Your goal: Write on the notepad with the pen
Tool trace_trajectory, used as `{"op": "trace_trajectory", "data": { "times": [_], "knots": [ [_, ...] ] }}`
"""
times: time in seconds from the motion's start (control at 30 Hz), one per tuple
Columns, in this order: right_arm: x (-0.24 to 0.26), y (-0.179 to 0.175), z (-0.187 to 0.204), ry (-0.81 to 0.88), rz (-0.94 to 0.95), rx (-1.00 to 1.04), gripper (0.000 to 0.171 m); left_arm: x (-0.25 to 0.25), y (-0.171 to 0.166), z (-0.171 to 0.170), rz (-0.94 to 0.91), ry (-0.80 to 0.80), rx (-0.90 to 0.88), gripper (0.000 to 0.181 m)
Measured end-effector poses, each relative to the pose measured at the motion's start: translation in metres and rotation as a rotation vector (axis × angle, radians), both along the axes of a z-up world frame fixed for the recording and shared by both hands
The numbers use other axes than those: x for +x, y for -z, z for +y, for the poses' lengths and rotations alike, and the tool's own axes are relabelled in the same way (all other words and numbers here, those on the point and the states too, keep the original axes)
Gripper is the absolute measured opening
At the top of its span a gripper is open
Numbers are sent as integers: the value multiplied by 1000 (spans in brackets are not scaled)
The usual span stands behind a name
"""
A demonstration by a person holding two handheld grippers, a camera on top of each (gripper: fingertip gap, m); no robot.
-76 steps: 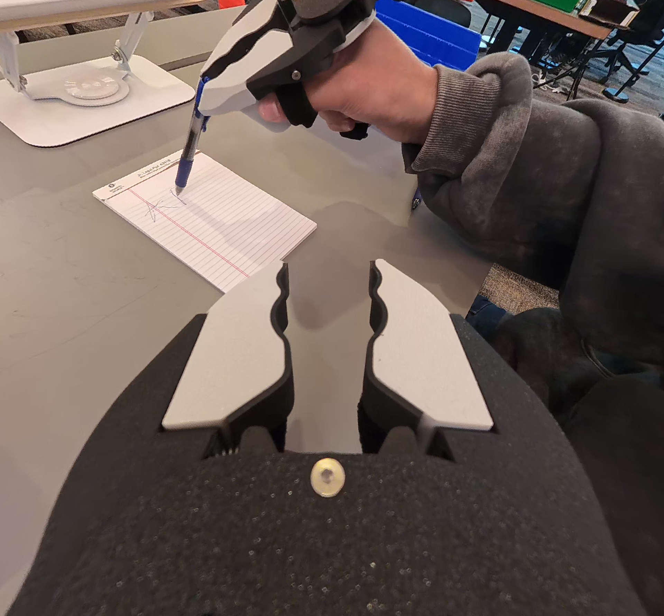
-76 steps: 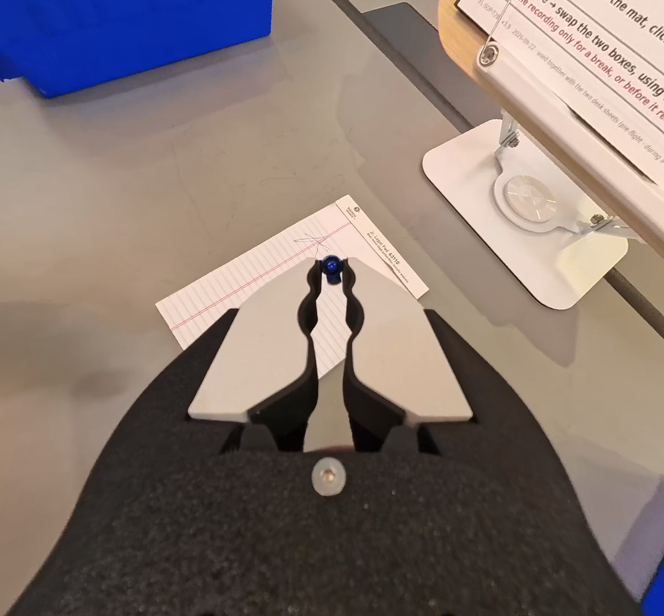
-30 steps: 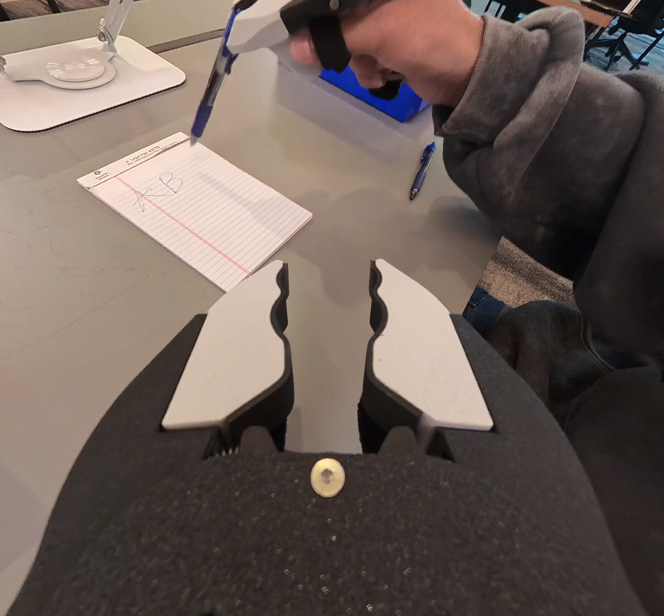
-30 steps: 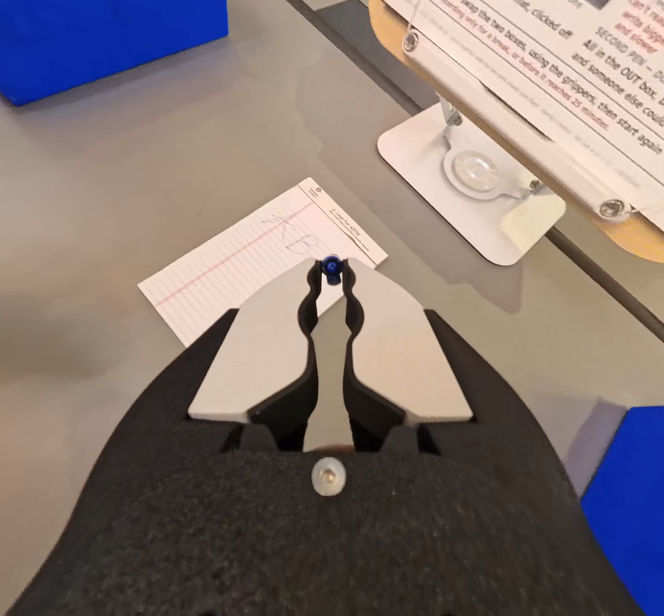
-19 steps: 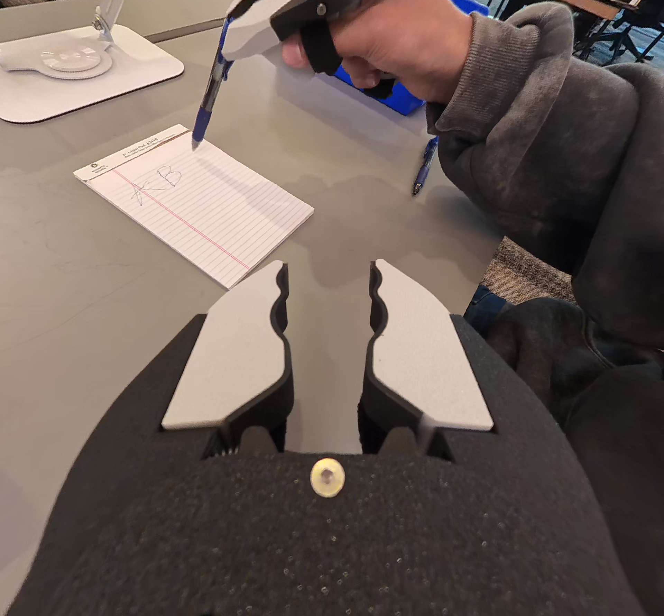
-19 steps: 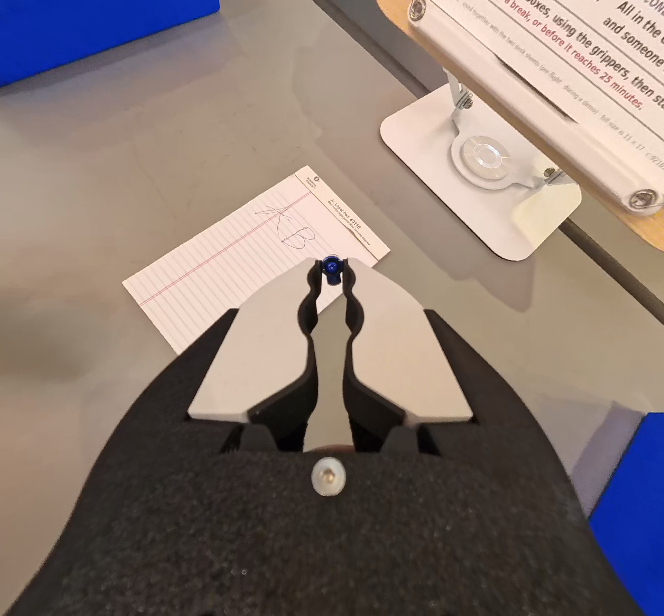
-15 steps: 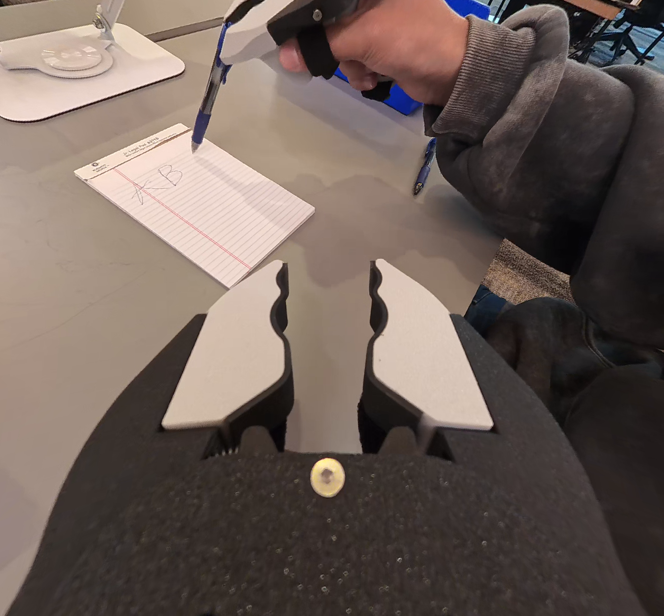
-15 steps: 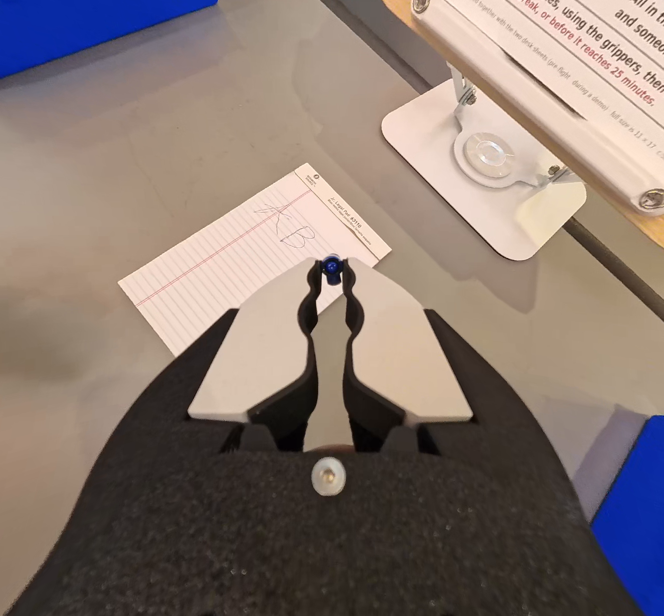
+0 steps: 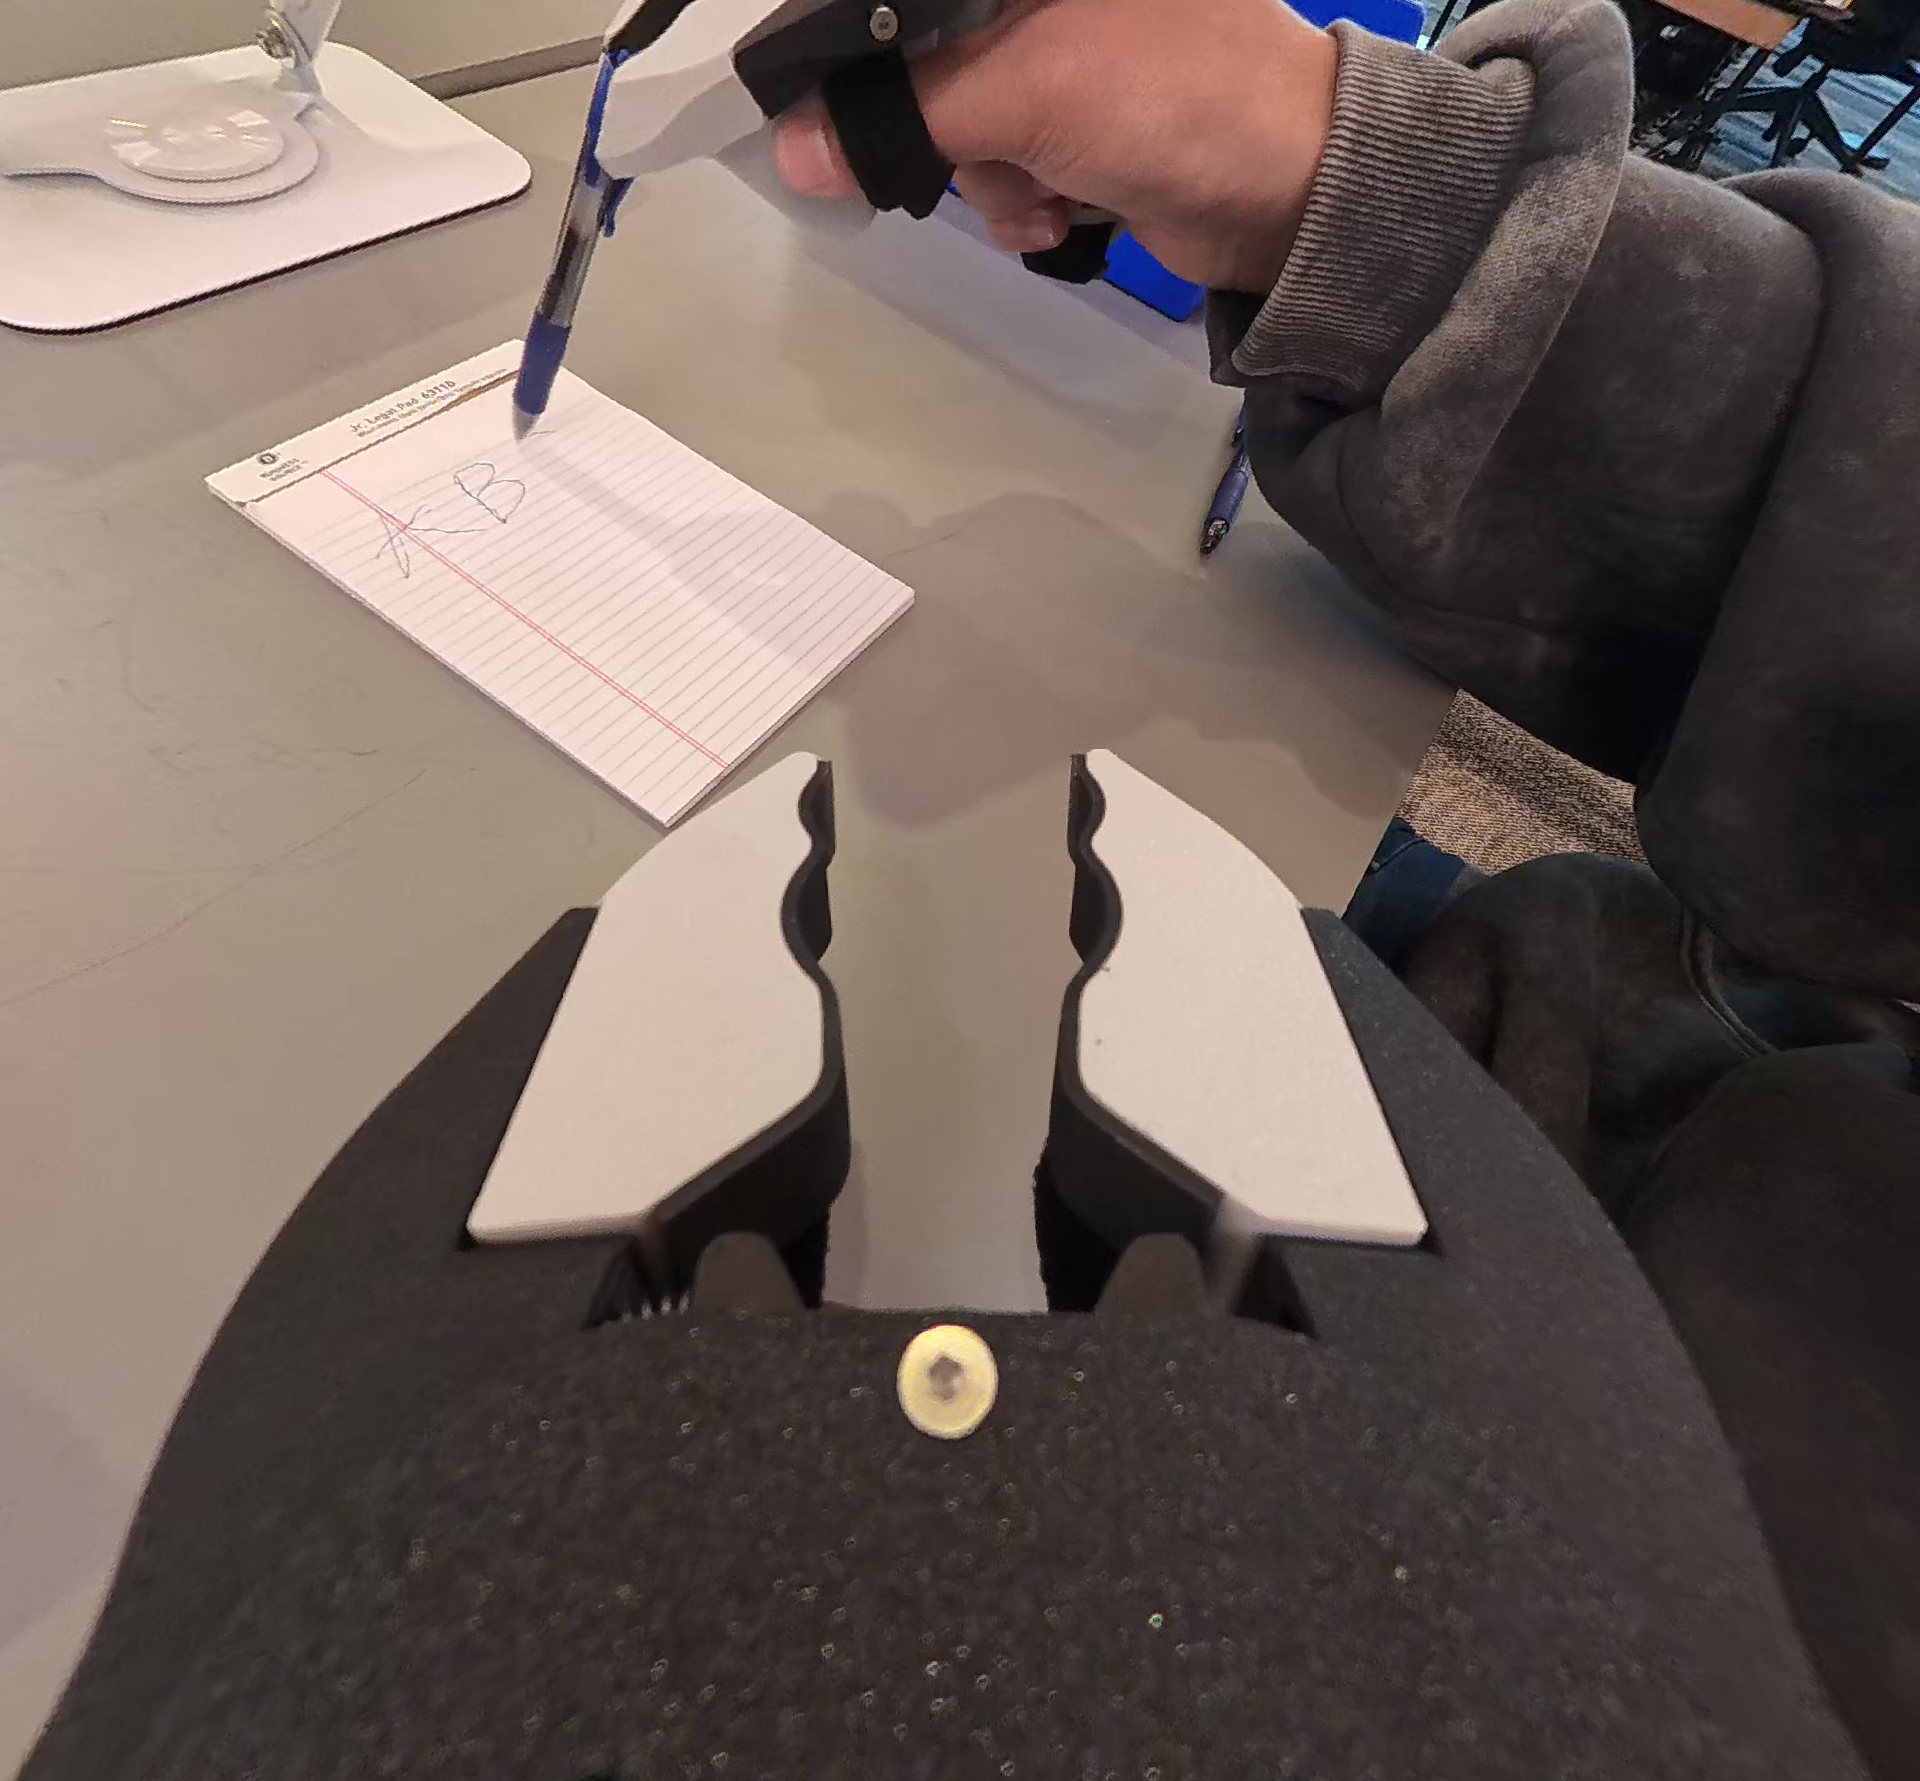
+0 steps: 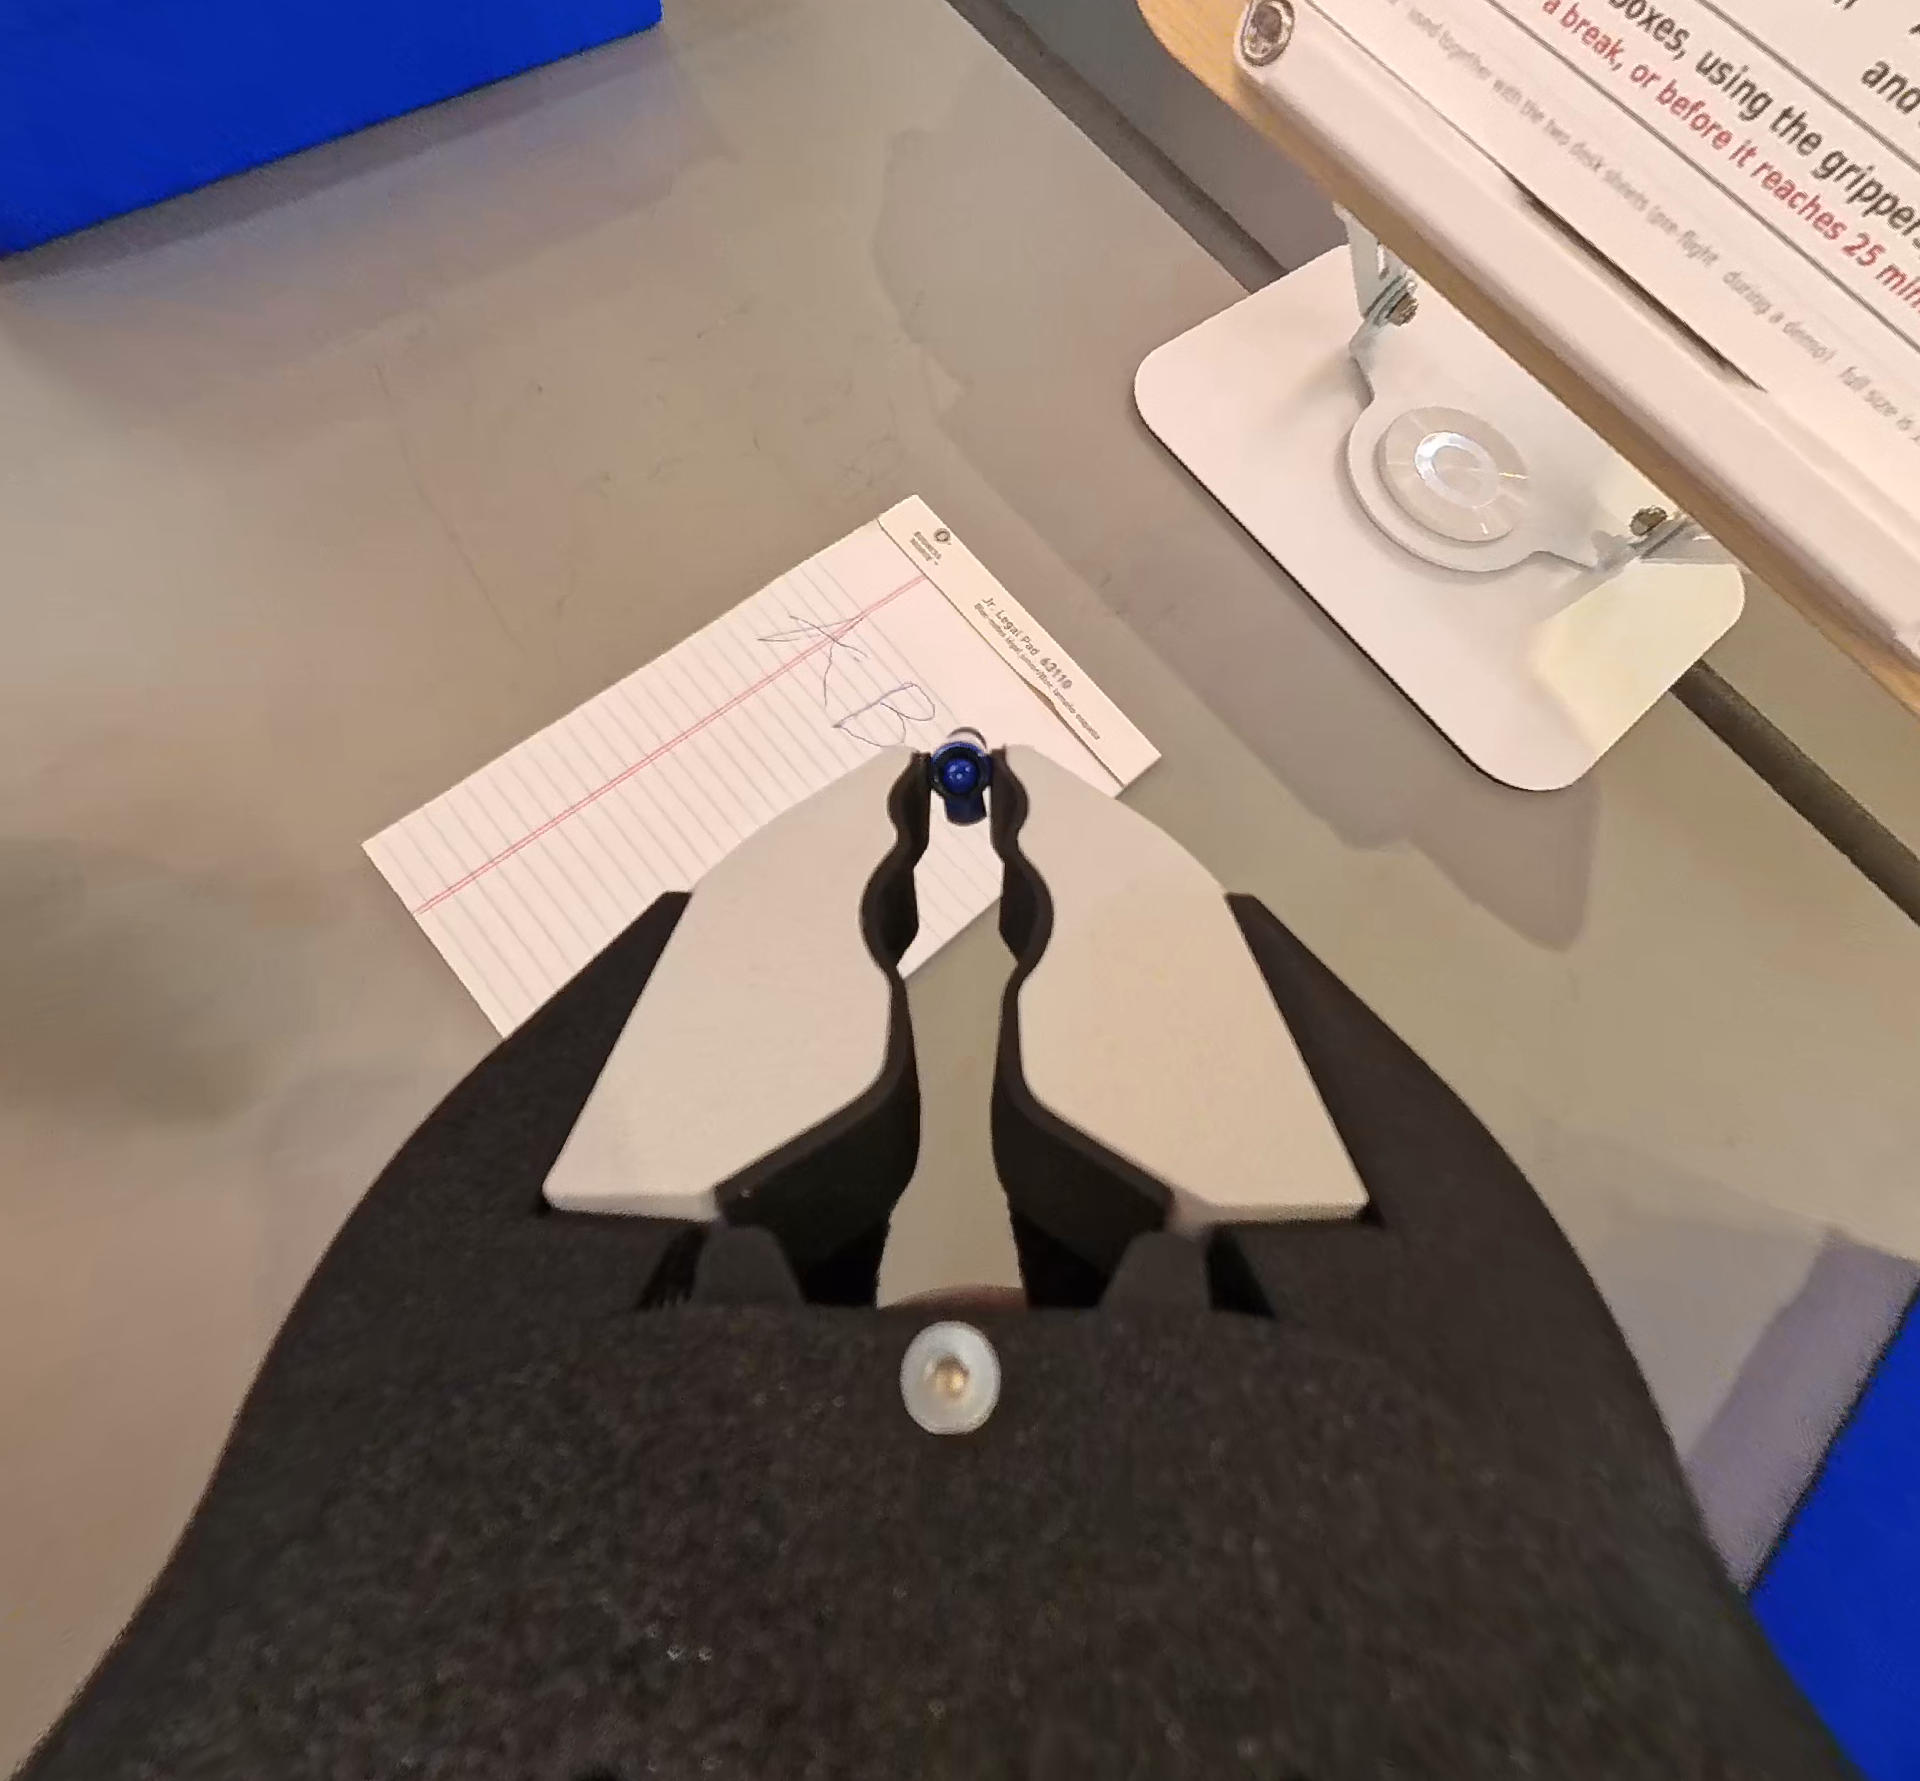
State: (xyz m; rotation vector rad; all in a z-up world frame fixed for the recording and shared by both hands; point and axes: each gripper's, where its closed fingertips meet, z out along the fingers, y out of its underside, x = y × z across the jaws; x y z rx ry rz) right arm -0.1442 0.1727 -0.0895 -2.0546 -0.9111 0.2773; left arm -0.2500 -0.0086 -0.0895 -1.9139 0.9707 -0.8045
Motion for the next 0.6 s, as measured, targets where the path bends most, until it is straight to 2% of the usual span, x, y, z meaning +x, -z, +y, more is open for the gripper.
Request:
{"op": "trace_trajectory", "data": {
  "times": [0.6],
  "knots": [
    [0,10,-26,-11,-32,-26,11,4,-5,-7,12,6,23,43]
  ]
}}
